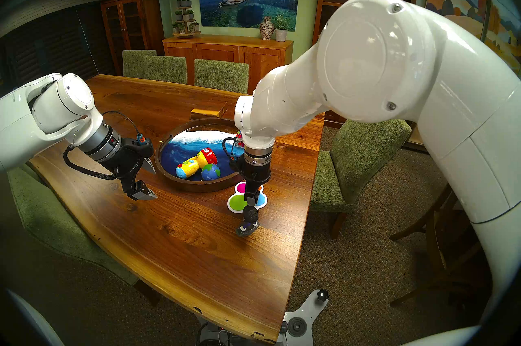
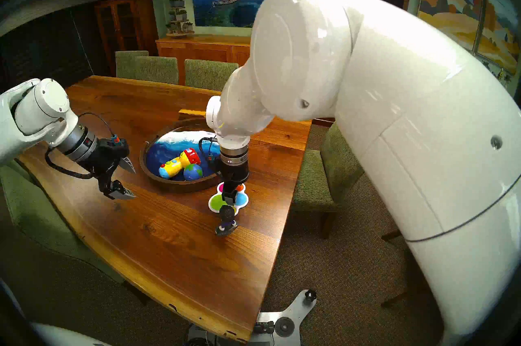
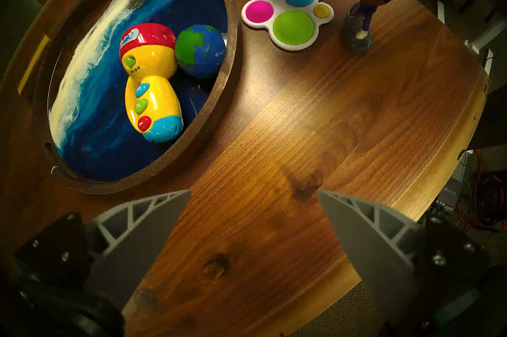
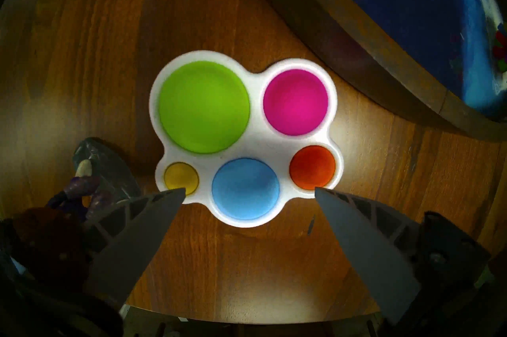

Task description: Put toys in center tray

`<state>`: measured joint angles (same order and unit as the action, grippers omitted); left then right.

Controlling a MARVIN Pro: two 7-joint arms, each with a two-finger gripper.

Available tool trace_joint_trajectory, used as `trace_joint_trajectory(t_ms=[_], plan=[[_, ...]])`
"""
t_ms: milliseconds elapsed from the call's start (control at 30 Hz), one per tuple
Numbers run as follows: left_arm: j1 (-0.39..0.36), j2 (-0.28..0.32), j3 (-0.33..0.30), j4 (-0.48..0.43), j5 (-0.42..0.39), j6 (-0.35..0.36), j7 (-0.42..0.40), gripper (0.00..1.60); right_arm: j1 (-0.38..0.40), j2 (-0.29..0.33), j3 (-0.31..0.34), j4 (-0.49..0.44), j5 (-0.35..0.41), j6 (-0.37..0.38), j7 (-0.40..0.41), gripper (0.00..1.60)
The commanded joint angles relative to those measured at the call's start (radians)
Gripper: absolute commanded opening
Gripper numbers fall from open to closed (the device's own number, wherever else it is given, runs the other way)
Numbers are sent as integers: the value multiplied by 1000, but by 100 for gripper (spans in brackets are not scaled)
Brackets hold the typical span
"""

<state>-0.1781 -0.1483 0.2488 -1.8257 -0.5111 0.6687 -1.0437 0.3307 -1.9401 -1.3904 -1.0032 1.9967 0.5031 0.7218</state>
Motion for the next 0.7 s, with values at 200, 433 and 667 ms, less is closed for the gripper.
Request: trace_joint_trajectory(t_ms=[200, 433, 667], plan=[[-29, 1, -27, 0, 0, 1, 1, 160, -65, 10, -25, 97, -10, 11, 44, 160], [-29, 1, -27, 0, 0, 1, 0, 160, -77, 9, -32, 115, -12, 17, 64, 41], [-29, 1, -27, 0, 0, 1, 0, 160, -75, 6, -35, 112, -11, 16, 64, 0]])
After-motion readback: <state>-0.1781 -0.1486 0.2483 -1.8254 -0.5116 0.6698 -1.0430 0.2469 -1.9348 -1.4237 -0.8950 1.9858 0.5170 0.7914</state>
